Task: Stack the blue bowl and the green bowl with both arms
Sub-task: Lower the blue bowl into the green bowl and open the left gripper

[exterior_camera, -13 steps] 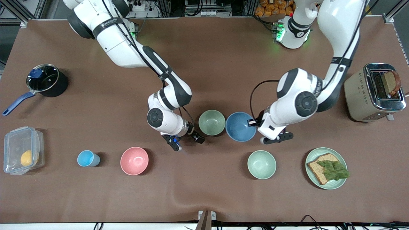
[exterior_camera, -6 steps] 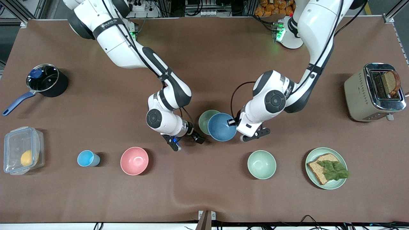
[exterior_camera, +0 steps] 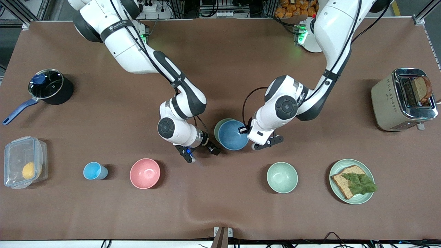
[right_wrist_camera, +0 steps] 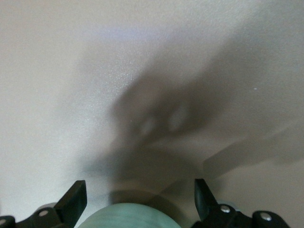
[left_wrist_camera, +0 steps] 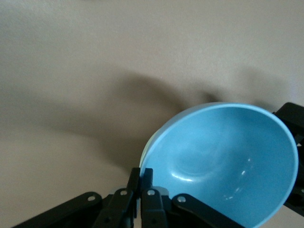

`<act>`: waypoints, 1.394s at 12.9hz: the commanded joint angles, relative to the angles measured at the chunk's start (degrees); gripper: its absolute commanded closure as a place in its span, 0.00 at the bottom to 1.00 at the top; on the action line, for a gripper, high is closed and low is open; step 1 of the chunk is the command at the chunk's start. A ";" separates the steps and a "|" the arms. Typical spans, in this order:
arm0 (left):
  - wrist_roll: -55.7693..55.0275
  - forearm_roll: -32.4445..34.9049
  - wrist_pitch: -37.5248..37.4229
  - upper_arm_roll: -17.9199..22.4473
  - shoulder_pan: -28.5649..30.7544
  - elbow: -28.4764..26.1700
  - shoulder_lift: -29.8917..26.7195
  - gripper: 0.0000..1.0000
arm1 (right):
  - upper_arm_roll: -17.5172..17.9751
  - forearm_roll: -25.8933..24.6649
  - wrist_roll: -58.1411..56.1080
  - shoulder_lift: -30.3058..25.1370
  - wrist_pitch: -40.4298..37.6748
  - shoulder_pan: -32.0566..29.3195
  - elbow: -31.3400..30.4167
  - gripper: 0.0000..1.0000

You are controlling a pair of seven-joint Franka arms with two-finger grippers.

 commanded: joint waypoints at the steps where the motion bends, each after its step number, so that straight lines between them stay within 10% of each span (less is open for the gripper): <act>1: -2.00 -0.41 0.72 0.53 -1.42 0.30 0.51 1.00 | 0.26 0.83 -0.25 1.00 0.39 -1.76 1.18 0.00; 16: -2.36 0.03 1.16 0.70 -2.83 0.21 3.76 1.00 | 0.35 5.49 0.27 1.00 0.39 -1.77 0.92 0.00; 17: -2.36 0.03 1.16 0.70 -2.83 0.29 4.03 0.95 | 0.35 5.49 0.27 1.00 0.39 -1.77 0.92 0.00; 18: -2.36 0.03 1.16 0.70 -3.09 0.38 4.03 0.61 | 0.35 5.40 -0.08 1.00 0.30 -1.77 0.92 0.00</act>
